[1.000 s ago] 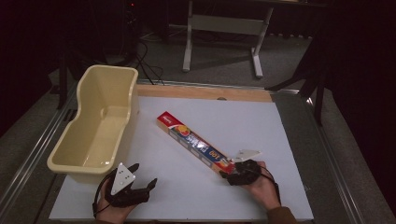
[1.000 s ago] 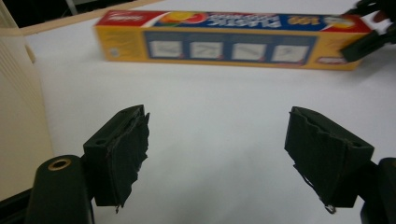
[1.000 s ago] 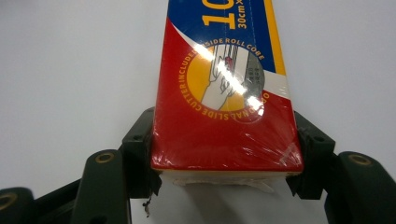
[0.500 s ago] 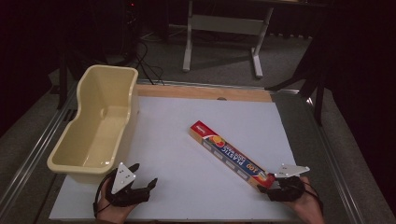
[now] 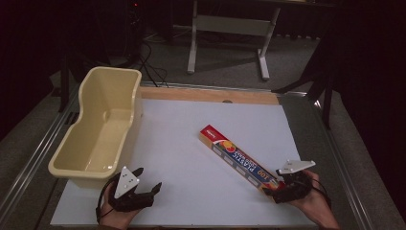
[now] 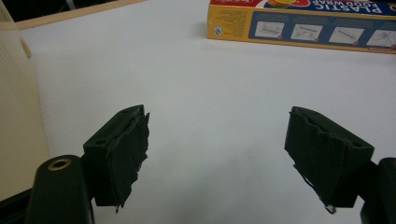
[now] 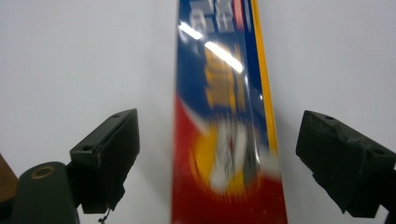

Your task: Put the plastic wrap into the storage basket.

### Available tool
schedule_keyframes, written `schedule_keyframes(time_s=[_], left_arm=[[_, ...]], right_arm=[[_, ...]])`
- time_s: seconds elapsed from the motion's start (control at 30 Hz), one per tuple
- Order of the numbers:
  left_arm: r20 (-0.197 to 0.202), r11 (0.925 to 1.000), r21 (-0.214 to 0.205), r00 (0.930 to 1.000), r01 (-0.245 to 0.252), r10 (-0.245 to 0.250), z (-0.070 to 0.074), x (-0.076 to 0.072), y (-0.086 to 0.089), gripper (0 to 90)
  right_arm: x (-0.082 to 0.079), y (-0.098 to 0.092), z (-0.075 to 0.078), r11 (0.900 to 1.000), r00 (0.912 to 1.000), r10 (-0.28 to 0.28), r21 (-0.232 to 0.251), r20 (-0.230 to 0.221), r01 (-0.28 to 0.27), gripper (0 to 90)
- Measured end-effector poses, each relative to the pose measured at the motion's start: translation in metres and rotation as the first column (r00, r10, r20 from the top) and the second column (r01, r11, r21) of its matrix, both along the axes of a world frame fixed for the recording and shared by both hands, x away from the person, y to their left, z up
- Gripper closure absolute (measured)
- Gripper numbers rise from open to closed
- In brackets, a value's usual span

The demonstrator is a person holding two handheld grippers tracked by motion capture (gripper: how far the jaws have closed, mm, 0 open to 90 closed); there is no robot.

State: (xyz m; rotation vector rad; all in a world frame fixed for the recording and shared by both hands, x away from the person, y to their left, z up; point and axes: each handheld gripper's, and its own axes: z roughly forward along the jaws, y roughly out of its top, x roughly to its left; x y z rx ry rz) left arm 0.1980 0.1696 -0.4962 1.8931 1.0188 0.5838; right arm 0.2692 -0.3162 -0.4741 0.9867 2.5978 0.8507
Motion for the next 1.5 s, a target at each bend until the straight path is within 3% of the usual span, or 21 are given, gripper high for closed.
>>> schedule_keyframes(time_s=[0.13, 0.3, 0.43, 0.57, 0.63, 0.8, 0.97, 1.07, 1.17, 1.23, 1.37, 1.5], left_arm=[[0.001, 1.0000, -0.003, 1.0000, 0.001, -0.001, 0.000, 0.000, 0.000, 21.3], [-0.001, 1.0000, -0.007, 1.0000, 0.001, -0.001, 0.000, 0.000, 0.001, 21.3], [-0.001, 1.0000, -0.006, 1.0000, 0.005, -0.005, 0.000, 0.000, 0.000, 21.3], [-0.002, 1.0000, -0.006, 1.0000, 0.005, -0.005, 0.000, 0.000, 0.000, 21.3], [-0.002, 1.0000, -0.004, 1.0000, 0.005, -0.005, 0.000, 0.000, 0.000, 21.3], [-0.002, 1.0000, -0.004, 1.0000, 0.006, -0.006, 0.000, 0.000, -0.001, 21.3], [-0.003, 1.0000, -0.004, 1.0000, 0.005, -0.005, 0.000, 0.000, 0.000, 21.2], [-0.002, 1.0000, -0.004, 1.0000, 0.008, -0.008, 0.001, 0.000, 0.000, 21.2], [-0.002, 1.0000, -0.004, 1.0000, 0.008, -0.008, 0.001, 0.000, -0.001, 21.2], [-0.002, 1.0000, -0.005, 1.0000, 0.009, -0.009, 0.001, 0.000, -0.001, 21.2], [-0.002, 1.0000, -0.006, 1.0000, 0.007, -0.007, 0.000, 0.000, 0.000, 21.2], [-0.003, 1.0000, -0.007, 1.0000, 0.006, -0.006, 0.000, 0.000, 0.000, 21.2]], right_arm=[[0.019, 0.030, 0.016, 0.9983, 0.9996, 0.026, -0.052, -0.006, -0.027, 14.1], [0.048, 0.069, 0.023, 0.9865, 0.9974, 0.054, -0.152, -0.047, -0.061, 15.0], [0.075, 0.089, 0.017, 0.9724, 0.9921, 0.033, -0.225, -0.121, -0.060, 16.4], [0.090, 0.100, 0.010, 0.9687, 0.9855, 0.028, -0.239, -0.167, -0.068, 18.0], [0.099, 0.107, 0.001, 0.9623, 0.9801, 0.017, -0.263, -0.198, -0.070, 18.2], [0.112, 0.118, -0.011, 0.9508, 0.9680, 0.015, -0.296, -0.251, -0.091, 21.5], [0.122, 0.127, -0.019, 0.9388, 0.9529, 0.015, -0.324, -0.303, -0.118, 35.0], [0.126, 0.130, -0.022, 0.9351, 0.9446, 0.005, -0.333, -0.328, -0.121, 36.0], [0.128, 0.133, -0.022, 0.9212, 0.9384, 0.001, -0.365, -0.345, -0.135, 37.6], [0.129, 0.135, -0.022, 0.9173, 0.9318, -0.037, -0.382, -0.361, -0.111, 38.7], [0.132, 0.140, -0.021, 0.9005, 0.9225, -0.068, -0.421, -0.380, -0.108, 39.6], [0.133, 0.142, -0.020, 0.8944, 0.9171, -0.081, -0.435, -0.390, -0.106, 39.9]])
